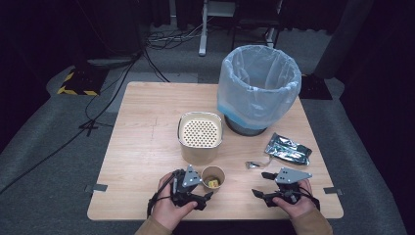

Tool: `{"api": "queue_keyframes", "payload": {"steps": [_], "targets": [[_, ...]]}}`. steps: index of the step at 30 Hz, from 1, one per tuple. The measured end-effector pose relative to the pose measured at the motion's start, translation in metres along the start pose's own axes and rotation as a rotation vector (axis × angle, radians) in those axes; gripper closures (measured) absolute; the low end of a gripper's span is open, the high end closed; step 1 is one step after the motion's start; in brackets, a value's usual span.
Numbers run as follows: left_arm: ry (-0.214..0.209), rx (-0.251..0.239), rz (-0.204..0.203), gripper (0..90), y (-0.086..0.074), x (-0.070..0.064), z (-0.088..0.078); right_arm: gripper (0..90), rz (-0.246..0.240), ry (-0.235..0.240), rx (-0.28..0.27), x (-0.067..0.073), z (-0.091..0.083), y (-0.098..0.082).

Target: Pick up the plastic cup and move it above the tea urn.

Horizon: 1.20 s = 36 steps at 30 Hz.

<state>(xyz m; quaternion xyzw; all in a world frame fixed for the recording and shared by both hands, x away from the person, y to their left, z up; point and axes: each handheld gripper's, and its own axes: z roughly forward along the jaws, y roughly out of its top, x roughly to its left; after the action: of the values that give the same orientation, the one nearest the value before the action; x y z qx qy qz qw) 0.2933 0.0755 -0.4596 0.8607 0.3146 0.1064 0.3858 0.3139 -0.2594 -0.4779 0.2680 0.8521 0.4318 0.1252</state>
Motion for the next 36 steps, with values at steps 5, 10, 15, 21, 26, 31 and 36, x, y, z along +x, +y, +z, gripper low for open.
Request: {"api": "queue_keyframes", "payload": {"steps": [5, 10, 15, 21, 26, 31, 36], "targets": [[-0.004, 0.001, -0.044, 18.3, 0.005, -0.001, 0.019, 25.5, 0.002, 0.020, -0.008, 0.005, 0.007, 0.005], [-0.011, -0.019, -0.045, 18.6, 0.009, 0.001, 0.024, 25.6, -0.009, 0.036, -0.005, 0.007, 0.012, 0.007], [-0.005, -0.015, -0.017, 27.1, 0.014, 0.000, 0.025, 25.6, -0.028, 0.063, -0.005, 0.010, 0.020, 0.011], [-0.015, -0.036, -0.029, 28.5, 0.029, -0.001, 0.016, 25.6, -0.032, 0.101, -0.022, 0.019, 0.031, 0.021], [-0.017, -0.085, -0.042, 28.3, 0.047, -0.002, 0.003, 25.6, -0.038, 0.125, -0.069, 0.025, 0.035, 0.036], [0.000, -0.121, -0.019, 28.2, 0.072, 0.000, -0.013, 24.9, -0.053, 0.121, -0.100, 0.028, 0.038, 0.050], [-0.010, -0.131, -0.019, 27.9, 0.090, 0.002, -0.020, 24.9, -0.056, 0.109, -0.134, 0.028, 0.041, 0.067]]}}
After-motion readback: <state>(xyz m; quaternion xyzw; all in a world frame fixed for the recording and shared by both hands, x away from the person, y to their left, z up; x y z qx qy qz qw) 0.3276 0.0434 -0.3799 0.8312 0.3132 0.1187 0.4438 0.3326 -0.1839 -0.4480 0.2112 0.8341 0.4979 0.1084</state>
